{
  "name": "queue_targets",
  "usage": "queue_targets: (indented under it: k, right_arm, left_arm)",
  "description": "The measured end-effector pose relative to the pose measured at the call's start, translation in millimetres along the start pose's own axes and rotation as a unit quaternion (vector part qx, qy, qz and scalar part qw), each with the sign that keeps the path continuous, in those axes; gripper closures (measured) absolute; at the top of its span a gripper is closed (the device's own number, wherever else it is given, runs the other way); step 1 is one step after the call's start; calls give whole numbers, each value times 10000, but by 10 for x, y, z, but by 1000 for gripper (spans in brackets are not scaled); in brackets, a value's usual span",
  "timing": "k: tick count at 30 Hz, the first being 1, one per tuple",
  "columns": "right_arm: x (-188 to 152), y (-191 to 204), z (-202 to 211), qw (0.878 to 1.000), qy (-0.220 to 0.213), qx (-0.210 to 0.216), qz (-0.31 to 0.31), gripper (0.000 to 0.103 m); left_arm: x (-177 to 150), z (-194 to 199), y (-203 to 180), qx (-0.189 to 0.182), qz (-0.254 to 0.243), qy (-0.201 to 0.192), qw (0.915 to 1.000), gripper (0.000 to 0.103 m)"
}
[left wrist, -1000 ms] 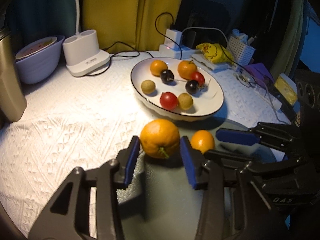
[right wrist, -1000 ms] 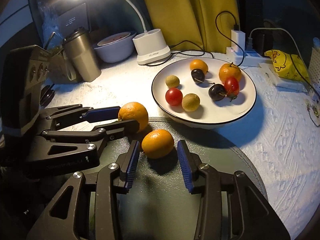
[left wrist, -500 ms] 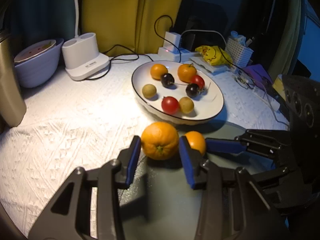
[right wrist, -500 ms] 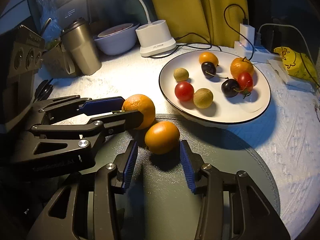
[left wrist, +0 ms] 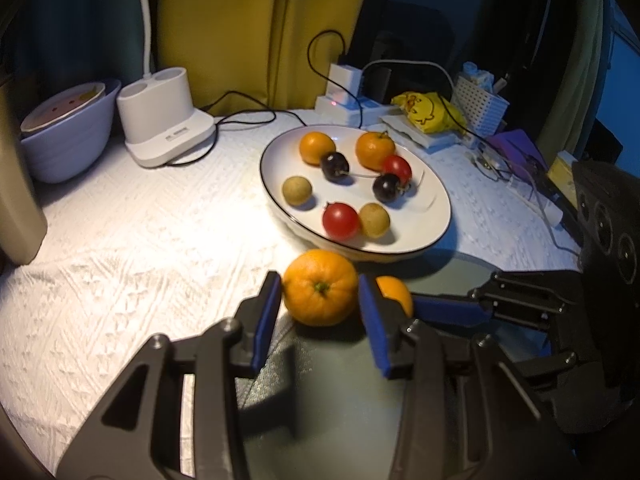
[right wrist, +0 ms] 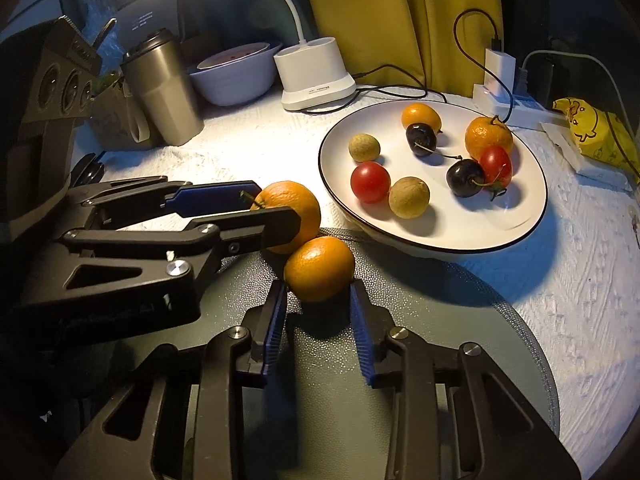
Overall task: Organize fruits
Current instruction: 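Grasp the small orange with the right tool while the left tool holds the large orange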
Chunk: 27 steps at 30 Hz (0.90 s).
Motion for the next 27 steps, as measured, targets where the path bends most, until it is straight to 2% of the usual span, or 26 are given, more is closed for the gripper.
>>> queue_targets:
  k: [20, 27]
  right_arm:
    - [58, -57, -37, 10000, 16, -45, -5, 68]
    - [66, -76, 1, 9999, -1, -142, -6, 70]
  left_arm:
    - [66, -122, -19, 21, -27, 23, 10000, 60]
    - [47, -88, -46, 82, -108, -36, 9999, 62]
Point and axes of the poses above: each gripper's, at about its wrist camera, not at the fingertips, and z roughly against the way its jaws point, y to its left, x to its top, the point moved 6 cm from there along -z, roughly the way its jaws point, and after that the axes turned 10 degrees about z, right-handed, at the moved point
